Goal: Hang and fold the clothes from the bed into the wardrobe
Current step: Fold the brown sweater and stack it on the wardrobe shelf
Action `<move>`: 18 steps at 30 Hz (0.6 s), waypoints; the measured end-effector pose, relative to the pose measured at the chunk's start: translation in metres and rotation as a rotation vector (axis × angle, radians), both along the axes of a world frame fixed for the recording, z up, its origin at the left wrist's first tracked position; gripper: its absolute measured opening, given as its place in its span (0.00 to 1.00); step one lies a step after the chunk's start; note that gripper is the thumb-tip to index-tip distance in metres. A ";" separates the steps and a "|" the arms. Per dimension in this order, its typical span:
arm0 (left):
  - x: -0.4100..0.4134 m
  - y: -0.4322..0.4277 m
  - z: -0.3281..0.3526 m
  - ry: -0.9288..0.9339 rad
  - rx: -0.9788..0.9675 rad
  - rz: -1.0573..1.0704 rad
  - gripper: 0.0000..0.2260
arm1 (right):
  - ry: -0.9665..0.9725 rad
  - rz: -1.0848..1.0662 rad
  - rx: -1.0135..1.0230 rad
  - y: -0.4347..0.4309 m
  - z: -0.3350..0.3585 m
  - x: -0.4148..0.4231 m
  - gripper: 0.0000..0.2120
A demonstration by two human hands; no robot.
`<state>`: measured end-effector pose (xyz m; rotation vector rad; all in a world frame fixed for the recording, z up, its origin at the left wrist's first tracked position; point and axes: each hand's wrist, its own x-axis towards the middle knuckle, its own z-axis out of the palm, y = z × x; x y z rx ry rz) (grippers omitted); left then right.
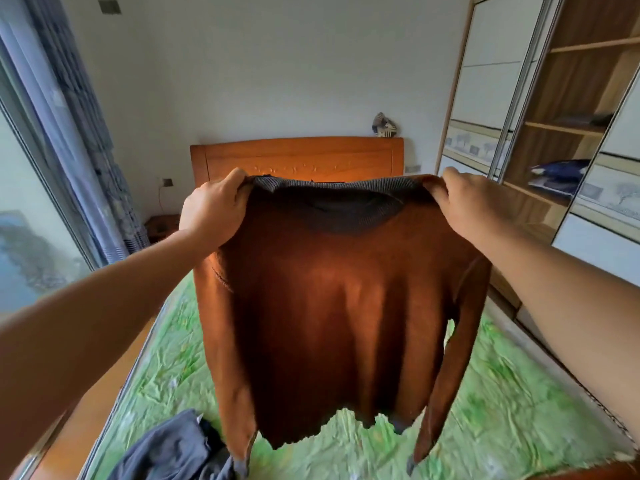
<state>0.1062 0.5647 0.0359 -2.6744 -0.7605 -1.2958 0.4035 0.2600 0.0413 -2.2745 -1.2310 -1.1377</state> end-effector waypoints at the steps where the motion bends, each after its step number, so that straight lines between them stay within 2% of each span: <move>1: 0.006 -0.004 0.000 0.009 0.007 0.004 0.10 | -0.016 0.008 -0.012 -0.003 0.001 0.008 0.21; 4: 0.026 -0.011 -0.008 0.069 0.022 0.009 0.11 | -0.033 0.045 -0.080 -0.014 -0.007 0.032 0.19; 8: 0.056 -0.024 -0.044 0.159 -0.001 -0.006 0.12 | 0.065 0.085 -0.176 -0.026 -0.042 0.071 0.15; 11: 0.078 -0.034 -0.082 0.223 -0.098 -0.027 0.10 | 0.134 0.130 -0.194 -0.027 -0.082 0.098 0.13; 15: 0.100 -0.044 -0.134 0.307 -0.205 -0.110 0.09 | 0.340 0.119 -0.321 -0.018 -0.145 0.127 0.07; 18: 0.117 -0.044 -0.170 0.427 -0.333 -0.123 0.02 | 0.432 0.133 -0.454 -0.009 -0.189 0.146 0.06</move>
